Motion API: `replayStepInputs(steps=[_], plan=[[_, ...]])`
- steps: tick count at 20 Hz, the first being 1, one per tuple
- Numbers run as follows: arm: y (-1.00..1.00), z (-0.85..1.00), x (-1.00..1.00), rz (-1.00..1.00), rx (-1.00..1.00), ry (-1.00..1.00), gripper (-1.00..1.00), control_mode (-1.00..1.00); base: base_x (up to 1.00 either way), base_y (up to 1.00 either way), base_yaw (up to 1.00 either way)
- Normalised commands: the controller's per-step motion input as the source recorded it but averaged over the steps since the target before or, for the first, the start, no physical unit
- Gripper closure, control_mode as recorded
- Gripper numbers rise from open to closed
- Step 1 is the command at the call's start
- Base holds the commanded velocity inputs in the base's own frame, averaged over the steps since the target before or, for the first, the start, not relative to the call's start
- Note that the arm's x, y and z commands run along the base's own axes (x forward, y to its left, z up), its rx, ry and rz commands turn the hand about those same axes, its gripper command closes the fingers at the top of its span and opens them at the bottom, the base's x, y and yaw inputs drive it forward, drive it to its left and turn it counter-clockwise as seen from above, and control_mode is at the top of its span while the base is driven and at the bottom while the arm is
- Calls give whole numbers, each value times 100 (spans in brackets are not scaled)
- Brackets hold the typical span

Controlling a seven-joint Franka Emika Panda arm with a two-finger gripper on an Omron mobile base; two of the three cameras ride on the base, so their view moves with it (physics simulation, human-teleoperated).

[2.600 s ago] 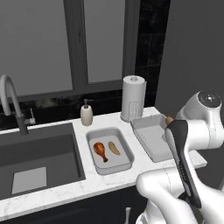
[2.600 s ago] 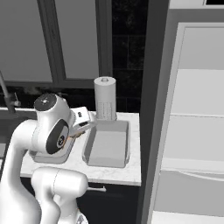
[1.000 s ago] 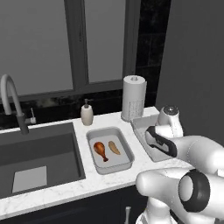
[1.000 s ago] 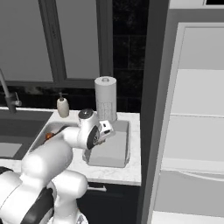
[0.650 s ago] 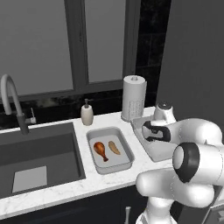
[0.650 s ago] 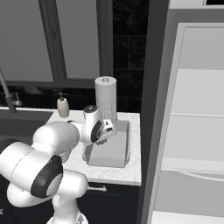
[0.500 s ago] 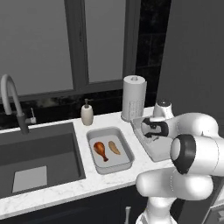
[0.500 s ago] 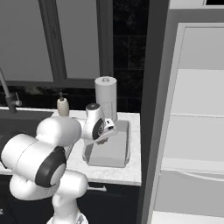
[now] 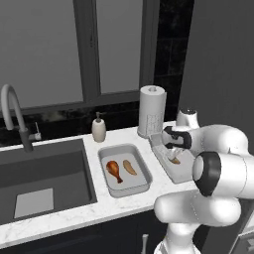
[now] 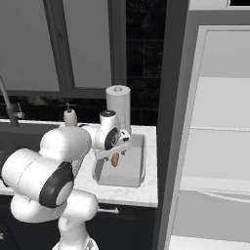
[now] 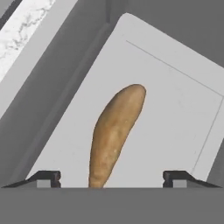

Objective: Place one sweet potato and one chicken drumstick in each tupperware on the nearby counter, to pack two identical lunches.

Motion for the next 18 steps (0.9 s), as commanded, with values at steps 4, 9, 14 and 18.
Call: replayStepInputs(steps=[4,9,14,18], plan=[[25,76,-95,0,0,-18,-100,-100,0,0,0],[54,100,-85,0,-5,-34,-100,-100,0,0,0],[58,100,-55,-22,0,-43,-100,-100,0,0,0],[54,100,-66,-43,29,-28,-100,-100,0,0,0]])
